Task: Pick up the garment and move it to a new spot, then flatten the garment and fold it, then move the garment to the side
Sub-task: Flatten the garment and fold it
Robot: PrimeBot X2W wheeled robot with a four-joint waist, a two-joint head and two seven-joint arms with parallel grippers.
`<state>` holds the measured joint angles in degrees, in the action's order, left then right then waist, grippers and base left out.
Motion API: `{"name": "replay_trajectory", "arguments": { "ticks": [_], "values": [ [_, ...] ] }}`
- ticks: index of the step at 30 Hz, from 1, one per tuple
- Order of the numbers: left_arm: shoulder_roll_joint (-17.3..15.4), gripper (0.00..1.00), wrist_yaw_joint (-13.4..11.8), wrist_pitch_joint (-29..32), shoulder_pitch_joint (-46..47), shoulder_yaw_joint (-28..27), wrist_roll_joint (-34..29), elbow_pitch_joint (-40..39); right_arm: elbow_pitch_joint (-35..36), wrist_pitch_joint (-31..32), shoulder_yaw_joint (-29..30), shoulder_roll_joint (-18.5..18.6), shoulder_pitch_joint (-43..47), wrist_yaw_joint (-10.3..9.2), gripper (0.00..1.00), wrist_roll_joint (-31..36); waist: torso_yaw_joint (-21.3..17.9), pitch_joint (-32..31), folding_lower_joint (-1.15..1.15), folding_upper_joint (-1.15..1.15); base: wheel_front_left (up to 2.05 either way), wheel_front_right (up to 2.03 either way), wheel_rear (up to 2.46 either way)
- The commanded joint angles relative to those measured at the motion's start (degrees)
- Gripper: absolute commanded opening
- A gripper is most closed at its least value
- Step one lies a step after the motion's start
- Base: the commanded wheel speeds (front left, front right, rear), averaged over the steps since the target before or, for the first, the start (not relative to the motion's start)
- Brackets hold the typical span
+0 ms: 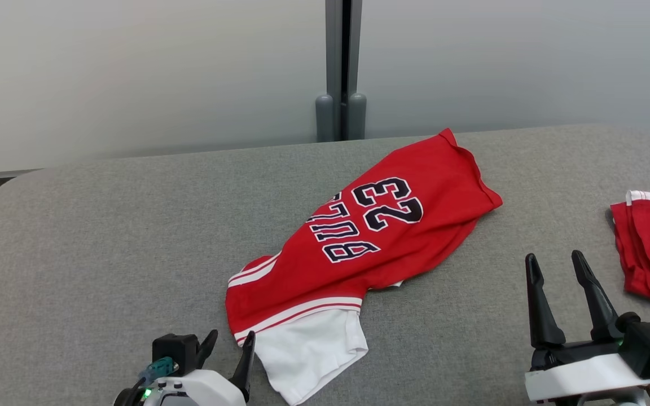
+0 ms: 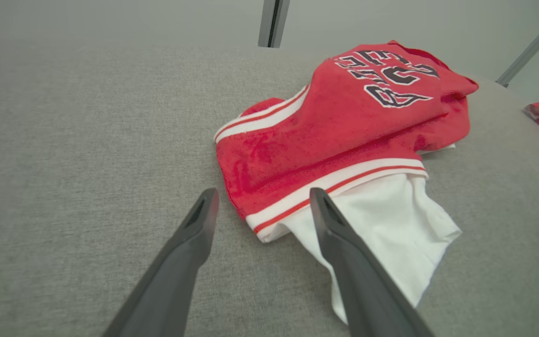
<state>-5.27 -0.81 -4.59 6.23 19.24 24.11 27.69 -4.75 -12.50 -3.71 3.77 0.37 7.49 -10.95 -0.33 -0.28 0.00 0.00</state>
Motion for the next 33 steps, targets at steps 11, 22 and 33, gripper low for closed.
{"name": "replay_trajectory", "arguments": {
  "ticks": [11,22,33],
  "values": [
    [0.8,1.0,-0.6,6.3,3.2,0.9,2.5,6.1,-0.3,-0.7,0.2,-0.2,-1.6,0.0,1.0,0.9,-3.3,3.0,0.0,0.0,0.0,0.0,0.0],
    [0.7,0.0,0.7,4.2,4.8,0.0,5.1,5.2,-1.6,-1.1,0.7,-0.4,-1.1,0.0,1.0,1.1,-3.0,1.4,0.0,0.0,0.0,0.0,0.0],
    [-5.7,0.0,-4.1,-2.2,7.0,-5.8,4.1,2.3,-2.6,-1.3,0.1,-0.6,-1.5,0.0,1.0,0.7,-1.0,-0.8,0.0,0.0,0.0,0.0,0.0]
  ]
}}
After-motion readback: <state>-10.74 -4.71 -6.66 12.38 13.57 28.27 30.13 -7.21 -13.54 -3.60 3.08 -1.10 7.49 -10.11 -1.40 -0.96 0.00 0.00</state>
